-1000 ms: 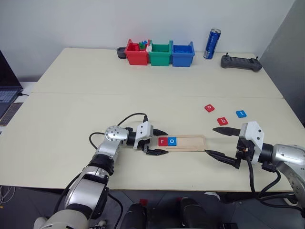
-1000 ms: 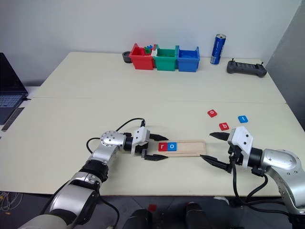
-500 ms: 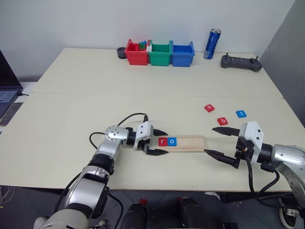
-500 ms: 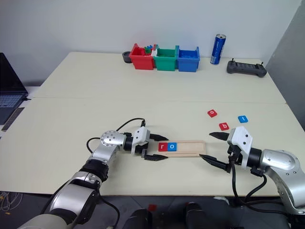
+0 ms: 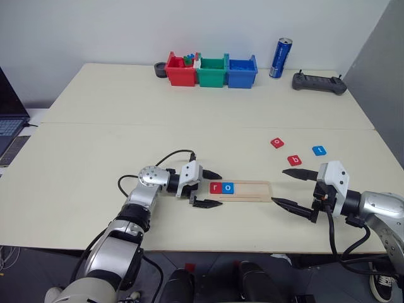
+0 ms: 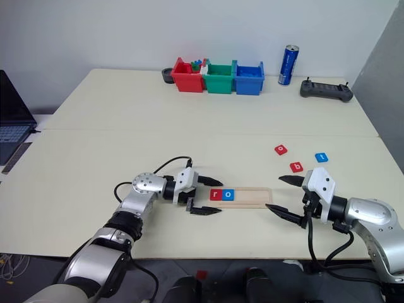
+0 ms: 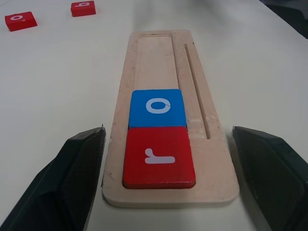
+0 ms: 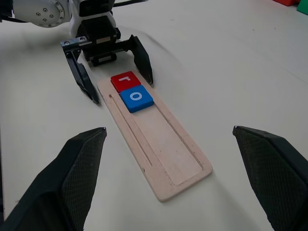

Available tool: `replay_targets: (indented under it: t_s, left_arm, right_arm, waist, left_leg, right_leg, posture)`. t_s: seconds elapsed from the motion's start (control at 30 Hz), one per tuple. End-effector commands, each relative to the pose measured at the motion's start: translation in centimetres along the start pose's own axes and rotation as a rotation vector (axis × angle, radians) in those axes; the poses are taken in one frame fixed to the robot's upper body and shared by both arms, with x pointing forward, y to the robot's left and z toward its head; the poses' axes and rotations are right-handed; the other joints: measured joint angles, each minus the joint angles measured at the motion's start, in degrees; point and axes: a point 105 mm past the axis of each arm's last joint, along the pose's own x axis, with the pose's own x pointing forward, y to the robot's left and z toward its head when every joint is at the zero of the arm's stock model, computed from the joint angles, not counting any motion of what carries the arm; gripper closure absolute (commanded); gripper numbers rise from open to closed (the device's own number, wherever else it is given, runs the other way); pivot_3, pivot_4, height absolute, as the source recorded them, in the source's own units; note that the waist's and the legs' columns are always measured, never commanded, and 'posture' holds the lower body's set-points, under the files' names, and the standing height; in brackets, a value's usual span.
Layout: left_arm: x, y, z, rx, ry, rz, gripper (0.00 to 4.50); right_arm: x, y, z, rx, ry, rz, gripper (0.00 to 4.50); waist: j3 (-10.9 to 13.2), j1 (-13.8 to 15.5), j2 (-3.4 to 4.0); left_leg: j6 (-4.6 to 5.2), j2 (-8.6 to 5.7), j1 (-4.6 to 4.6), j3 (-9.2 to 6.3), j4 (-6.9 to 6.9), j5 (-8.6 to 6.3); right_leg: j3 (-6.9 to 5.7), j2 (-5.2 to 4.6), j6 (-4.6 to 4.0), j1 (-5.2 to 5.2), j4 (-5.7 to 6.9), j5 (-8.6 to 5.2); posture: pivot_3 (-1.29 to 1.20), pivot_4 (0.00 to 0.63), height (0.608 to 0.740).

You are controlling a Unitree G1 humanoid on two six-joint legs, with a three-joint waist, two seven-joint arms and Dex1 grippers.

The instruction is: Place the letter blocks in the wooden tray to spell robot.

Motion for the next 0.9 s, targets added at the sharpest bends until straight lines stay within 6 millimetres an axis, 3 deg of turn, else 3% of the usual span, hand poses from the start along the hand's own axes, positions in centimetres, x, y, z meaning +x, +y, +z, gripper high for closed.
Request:
replay_targets:
  t_s: [0.03, 0.43, 0.6, 0.8, 0.9]
  left_arm:
    - [-0.8, 0.1, 0.9, 0.023, -0.025, 0.006, 0.06]
    - [-1.1, 0.4, 0.5, 0.009, 0.005, 0.032, 0.06]
    - [-2.6, 0.6, 2.0, 0.029, -0.042, 0.083, 0.06]
    - [-4.6, -1.8, 4.4, -0.024, -0.155, 0.184, 0.06]
    - [-5.1, -3.6, 4.7, -0.075, -0.174, 0.252, 0.06]
  right_arm:
    - [-0.3, -0.4, 0.7, -0.042, -0.01, -0.011, 0.0]
    - [-0.3, -0.4, 0.8, -0.042, -0.014, -0.02, 0.0]
    - [-0.9, -0.7, 0.9, -0.008, -0.022, -0.072, 0.0]
    - [-1.8, -1.3, 0.4, 0.081, -0.039, -0.215, 0.0]
    - [-2.2, -2.1, -0.3, 0.159, -0.052, -0.329, 0.0]
  waist:
    - [0.0, 0.0, 0.0]
    - [0.0, 0.0, 0.0]
    - [0.0, -0.2, 0.0]
    - [0.0, -0.3, 0.04]
    - [0.0, -0.1, 0.05]
  left_leg:
    - [0.0, 0.0, 0.0, 0.0, 0.0, 0.0]
    - [0.0, 0.0, -0.01, -0.01, 0.06, 0.0]
    - [0.0, 0.0, -0.01, -0.02, 0.07, 0.0]
    - [0.0, 0.07, -0.01, -0.05, 0.05, 0.0]
    - [0.0, 0.09, -0.01, -0.07, 0.05, 0.0]
  right_leg:
    - [0.0, 0.0, 0.0, 0.0, 0.0, 0.0]
    - [-0.02, 0.0, 0.0, 0.01, 0.02, 0.0]
    - [-0.02, 0.0, 0.0, 0.0, 0.04, 0.0]
    - [-0.03, 0.0, -0.04, 0.01, 0.06, -0.03]
    - [-0.04, 0.0, -0.05, 0.0, 0.06, -0.03]
  posture:
    - [0.0, 0.15, 0.74]
    - [0.0, 0.15, 0.74]
    - [0.0, 0.15, 0.74]
    - [0.0, 0.15, 0.74]
    - [0.0, 0.15, 0.74]
